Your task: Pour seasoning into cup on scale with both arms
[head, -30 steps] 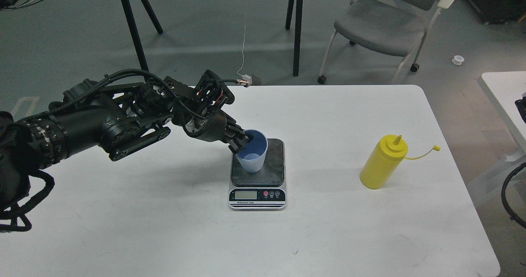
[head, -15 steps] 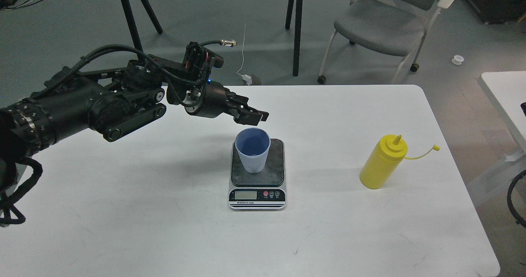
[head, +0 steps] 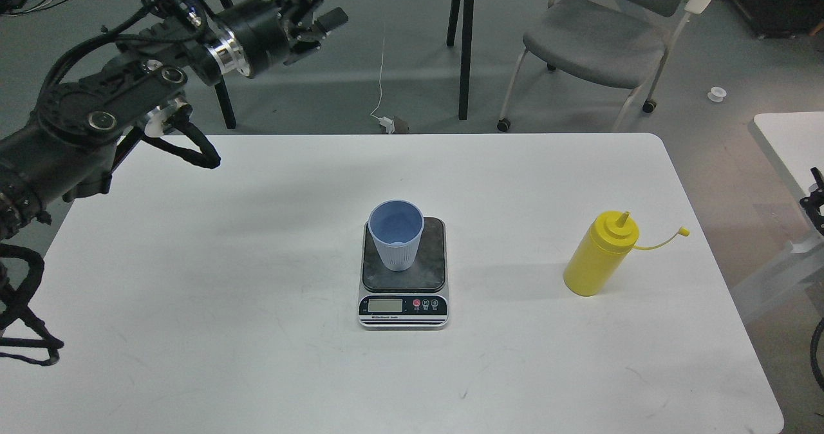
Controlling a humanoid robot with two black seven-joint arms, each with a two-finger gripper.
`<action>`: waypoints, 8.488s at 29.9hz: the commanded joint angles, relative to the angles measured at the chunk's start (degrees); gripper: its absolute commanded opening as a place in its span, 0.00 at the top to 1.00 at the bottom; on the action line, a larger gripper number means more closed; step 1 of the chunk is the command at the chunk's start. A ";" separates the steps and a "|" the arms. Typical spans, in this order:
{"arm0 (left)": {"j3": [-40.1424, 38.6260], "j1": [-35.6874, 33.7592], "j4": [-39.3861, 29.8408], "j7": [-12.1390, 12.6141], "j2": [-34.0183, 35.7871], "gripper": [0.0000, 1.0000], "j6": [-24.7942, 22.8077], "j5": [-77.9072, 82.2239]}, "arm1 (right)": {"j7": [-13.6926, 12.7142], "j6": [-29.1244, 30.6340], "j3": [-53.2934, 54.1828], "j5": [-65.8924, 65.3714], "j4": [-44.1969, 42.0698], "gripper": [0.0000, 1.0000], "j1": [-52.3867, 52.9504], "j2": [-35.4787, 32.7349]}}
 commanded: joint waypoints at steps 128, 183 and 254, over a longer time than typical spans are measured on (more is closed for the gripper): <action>-27.08 19.16 4.13 6.28 -0.22 0.01 -3.93 -37.24 | 10.40 -38.37 -40.57 -112.09 4.49 0.61 41.92 35.36; -27.26 19.60 1.41 6.28 0.05 0.01 -3.32 -36.98 | 5.39 0.00 -13.93 3.14 4.67 0.53 0.52 32.81; -29.54 27.68 -1.41 6.81 5.14 0.01 -6.44 -38.82 | 1.53 0.00 -9.63 -0.81 -27.24 0.00 36.30 17.87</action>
